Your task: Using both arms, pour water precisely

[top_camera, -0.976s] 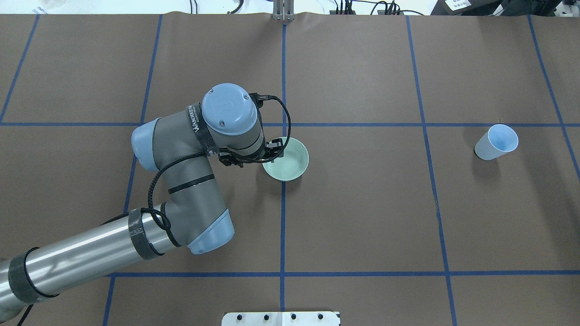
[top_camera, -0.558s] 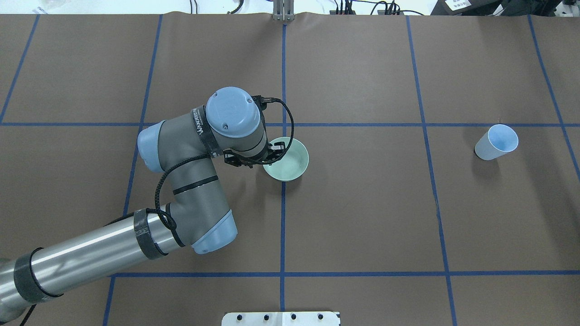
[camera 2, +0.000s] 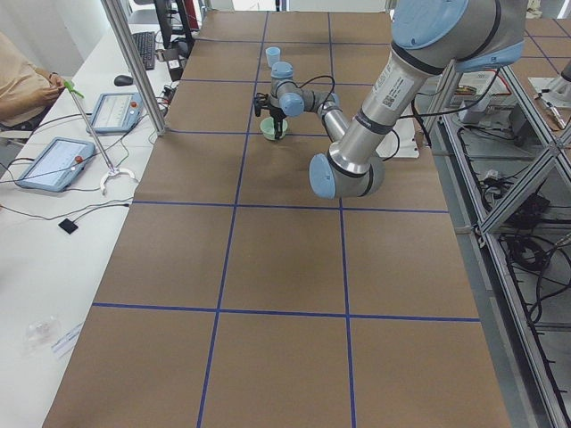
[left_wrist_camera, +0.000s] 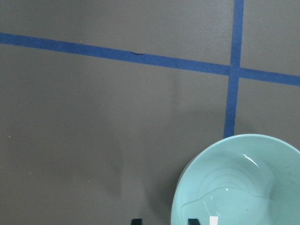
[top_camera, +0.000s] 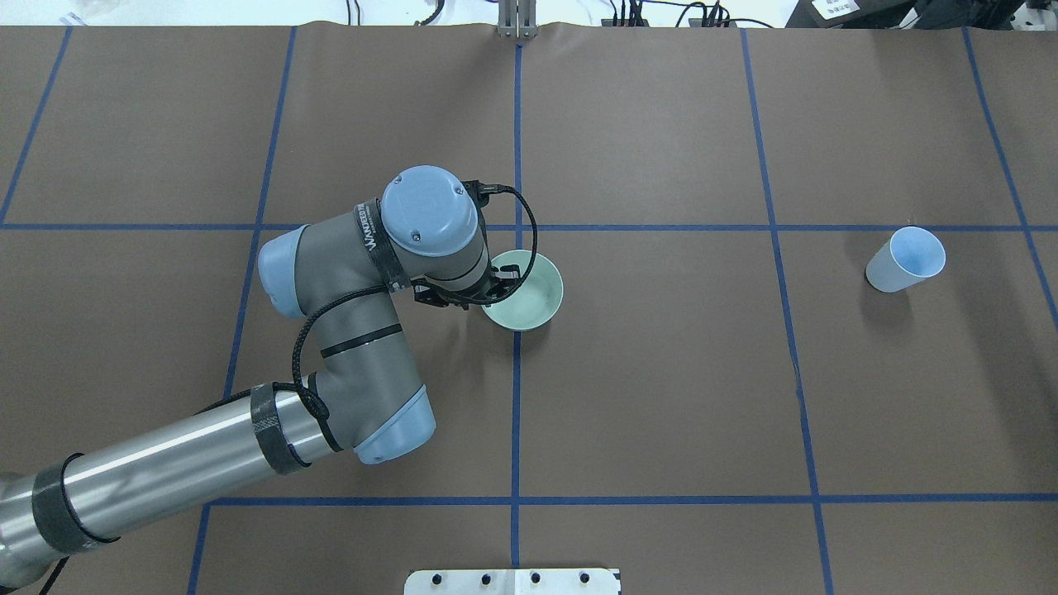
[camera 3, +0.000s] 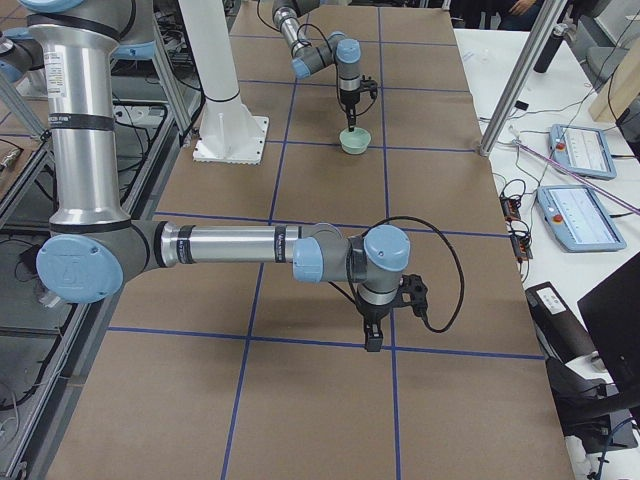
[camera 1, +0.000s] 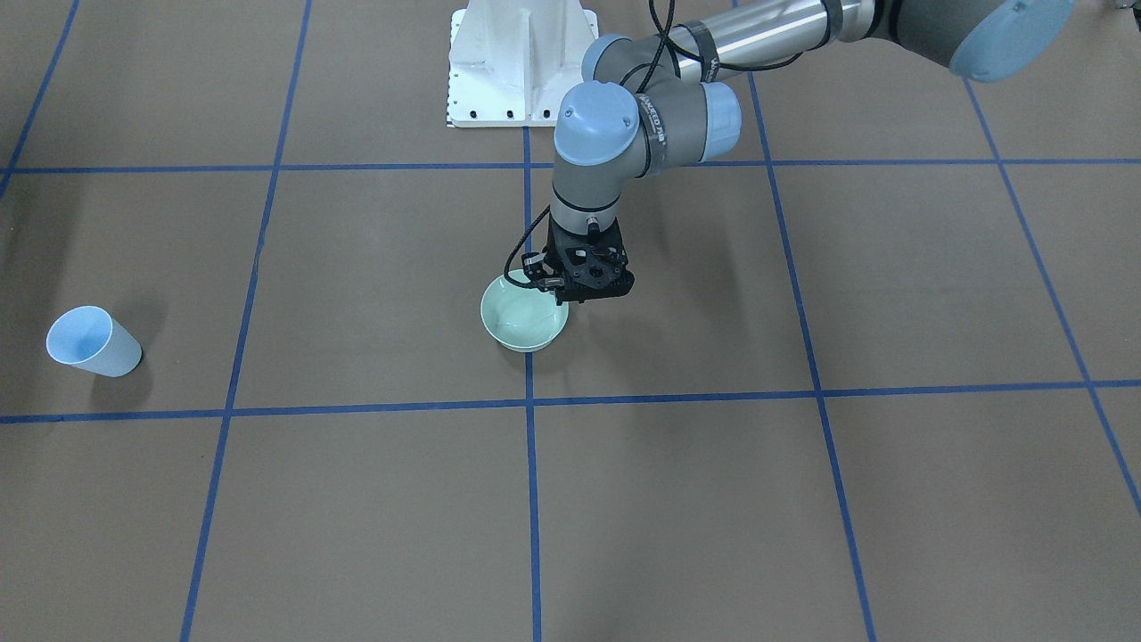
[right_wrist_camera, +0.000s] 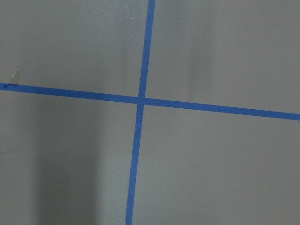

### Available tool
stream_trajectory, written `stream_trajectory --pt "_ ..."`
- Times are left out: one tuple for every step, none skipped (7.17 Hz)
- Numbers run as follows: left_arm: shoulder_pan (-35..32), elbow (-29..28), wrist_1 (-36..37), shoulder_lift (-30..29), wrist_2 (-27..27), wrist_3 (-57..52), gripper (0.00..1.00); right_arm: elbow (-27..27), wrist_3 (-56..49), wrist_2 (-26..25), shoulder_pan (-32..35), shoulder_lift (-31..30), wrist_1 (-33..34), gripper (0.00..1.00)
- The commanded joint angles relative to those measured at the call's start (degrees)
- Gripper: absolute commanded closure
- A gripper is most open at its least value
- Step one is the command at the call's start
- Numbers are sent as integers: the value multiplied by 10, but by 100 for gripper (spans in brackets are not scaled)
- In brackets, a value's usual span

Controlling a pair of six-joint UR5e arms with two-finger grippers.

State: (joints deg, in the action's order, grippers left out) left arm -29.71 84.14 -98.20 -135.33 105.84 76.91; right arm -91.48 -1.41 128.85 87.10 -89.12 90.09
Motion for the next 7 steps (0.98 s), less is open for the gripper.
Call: stream_trajectory --pt "3 -6 -15 -1 1 -5 87 1 0 0 0 0 -1 0" --pt "3 -6 -15 -1 2 -15 100 1 0 0 0 1 -1 0" --pt "2 0 -14 -1 3 -30 100 0 0 0 0 1 -1 0" --pt "-4 16 -9 -1 6 -48 100 3 1 0 0 1 -12 0" --pt "-32 31 -4 1 48 -55 100 10 1 0 0 1 -22 0" --pt "-68 43 -2 6 96 -85 100 17 1 0 0 1 -25 0" --pt "-93 52 -2 24 111 -131 100 18 1 1 0 1 -25 0"
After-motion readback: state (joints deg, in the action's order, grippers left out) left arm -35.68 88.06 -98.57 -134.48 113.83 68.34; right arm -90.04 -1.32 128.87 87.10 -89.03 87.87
